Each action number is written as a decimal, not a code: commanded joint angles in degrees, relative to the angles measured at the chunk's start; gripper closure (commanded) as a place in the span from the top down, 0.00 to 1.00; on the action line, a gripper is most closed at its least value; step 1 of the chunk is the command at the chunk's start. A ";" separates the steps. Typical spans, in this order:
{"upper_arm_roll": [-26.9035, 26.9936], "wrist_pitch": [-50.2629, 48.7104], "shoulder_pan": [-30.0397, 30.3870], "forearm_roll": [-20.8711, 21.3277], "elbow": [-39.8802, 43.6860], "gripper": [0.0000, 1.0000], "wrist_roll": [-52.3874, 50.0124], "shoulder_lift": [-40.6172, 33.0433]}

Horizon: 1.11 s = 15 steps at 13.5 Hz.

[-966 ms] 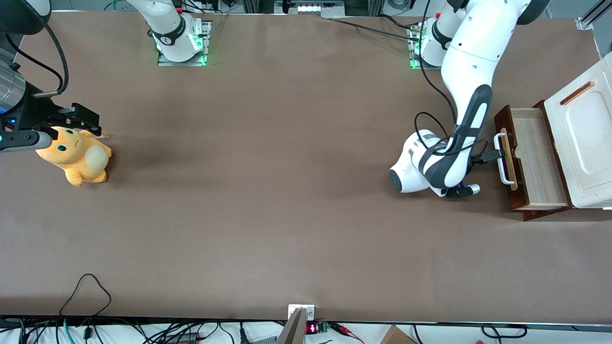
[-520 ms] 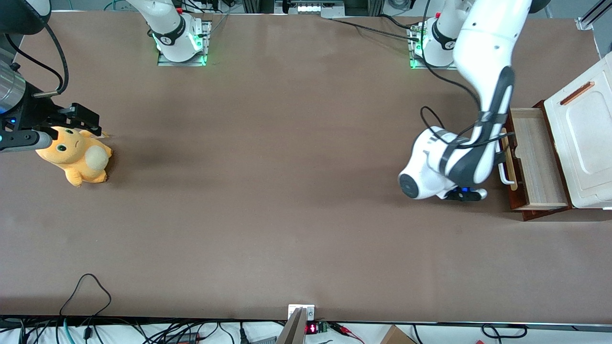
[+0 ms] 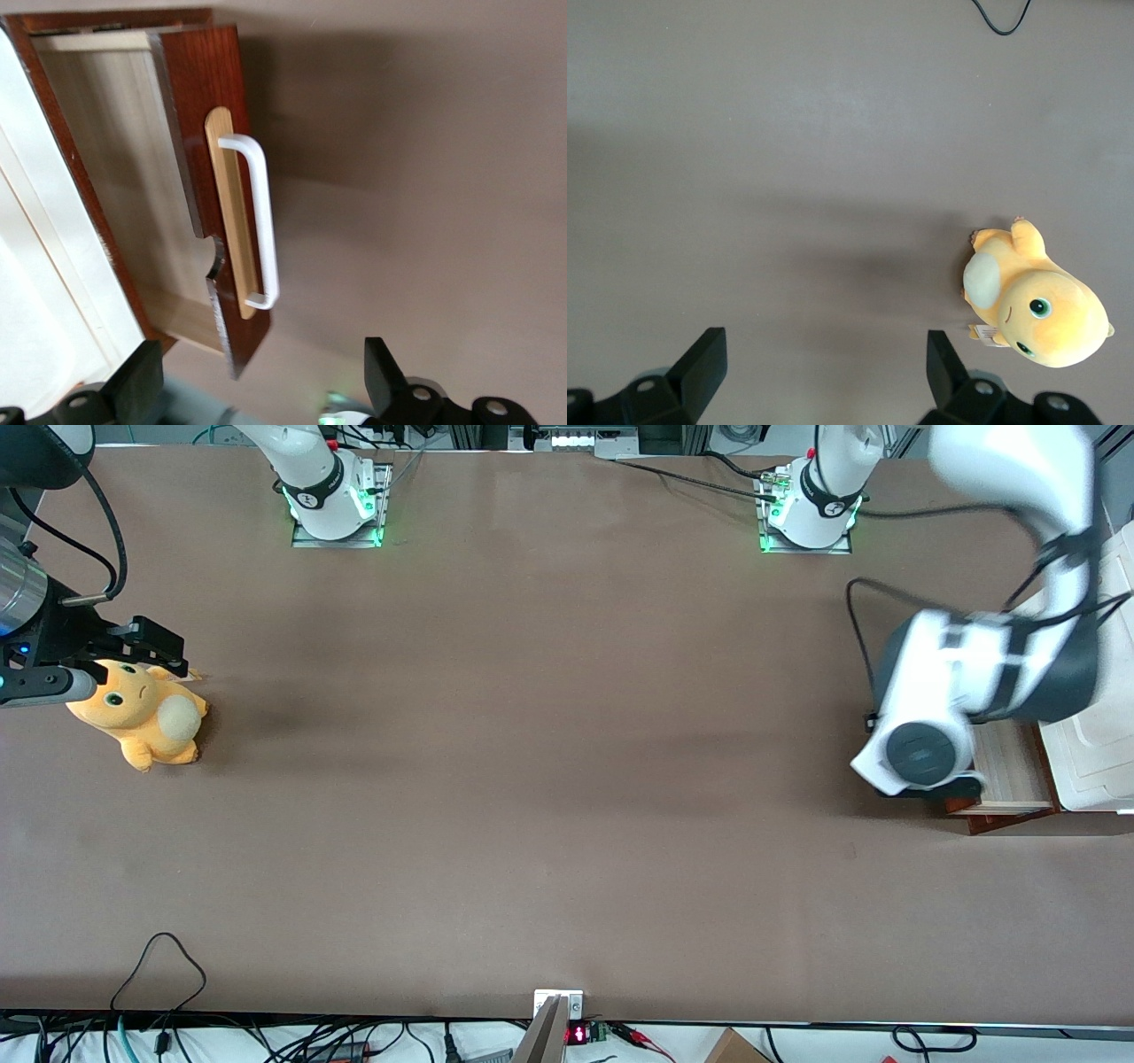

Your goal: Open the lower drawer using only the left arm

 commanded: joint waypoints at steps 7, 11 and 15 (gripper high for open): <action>-1.15 9.45 7.82 -21.54 3.69 1.00 3.06 -12.23; -5.63 9.79 10.97 -21.36 1.07 1.00 9.48 -15.04; -8.97 10.50 14.85 -21.11 -1.58 1.00 12.11 -17.07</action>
